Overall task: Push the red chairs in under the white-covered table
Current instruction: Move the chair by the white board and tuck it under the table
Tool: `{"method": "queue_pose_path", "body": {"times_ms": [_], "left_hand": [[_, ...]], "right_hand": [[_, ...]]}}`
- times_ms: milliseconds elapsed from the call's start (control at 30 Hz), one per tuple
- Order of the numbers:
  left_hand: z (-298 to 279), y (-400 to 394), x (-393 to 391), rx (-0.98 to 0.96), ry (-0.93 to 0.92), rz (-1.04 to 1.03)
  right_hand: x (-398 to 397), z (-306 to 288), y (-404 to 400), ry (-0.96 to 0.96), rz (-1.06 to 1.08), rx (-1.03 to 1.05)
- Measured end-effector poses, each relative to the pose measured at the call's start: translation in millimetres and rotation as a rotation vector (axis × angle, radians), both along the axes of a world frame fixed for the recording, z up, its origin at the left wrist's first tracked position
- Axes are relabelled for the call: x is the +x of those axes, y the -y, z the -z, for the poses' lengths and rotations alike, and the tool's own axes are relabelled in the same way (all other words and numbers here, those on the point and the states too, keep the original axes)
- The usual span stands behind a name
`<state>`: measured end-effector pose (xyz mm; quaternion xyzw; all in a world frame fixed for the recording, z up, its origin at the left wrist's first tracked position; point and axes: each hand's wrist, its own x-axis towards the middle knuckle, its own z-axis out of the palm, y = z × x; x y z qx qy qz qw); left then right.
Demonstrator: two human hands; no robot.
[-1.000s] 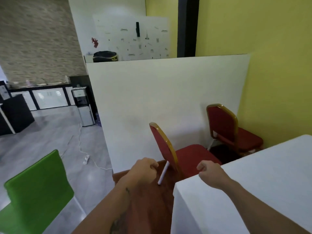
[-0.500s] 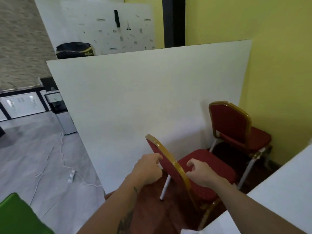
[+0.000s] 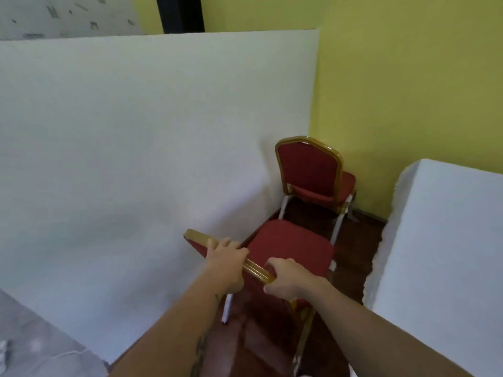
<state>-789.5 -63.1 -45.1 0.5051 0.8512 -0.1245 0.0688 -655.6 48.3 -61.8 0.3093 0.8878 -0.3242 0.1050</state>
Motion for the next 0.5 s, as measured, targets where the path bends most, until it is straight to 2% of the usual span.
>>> {"method": "queue_pose_path", "body": {"times_ms": [233, 500], "left_hand": [[11.9, -23.4, -45.8, -0.052, -0.022, 0.293], [3.5, -40.3, -15.2, -0.136, 0.084, 0.58]], "right_hand": [[-10.0, 20.5, 22.0, 0.116, 0.136, 0.13], [23.4, 19.0, 20.9, 0.176, 0.214, 0.146]]}}
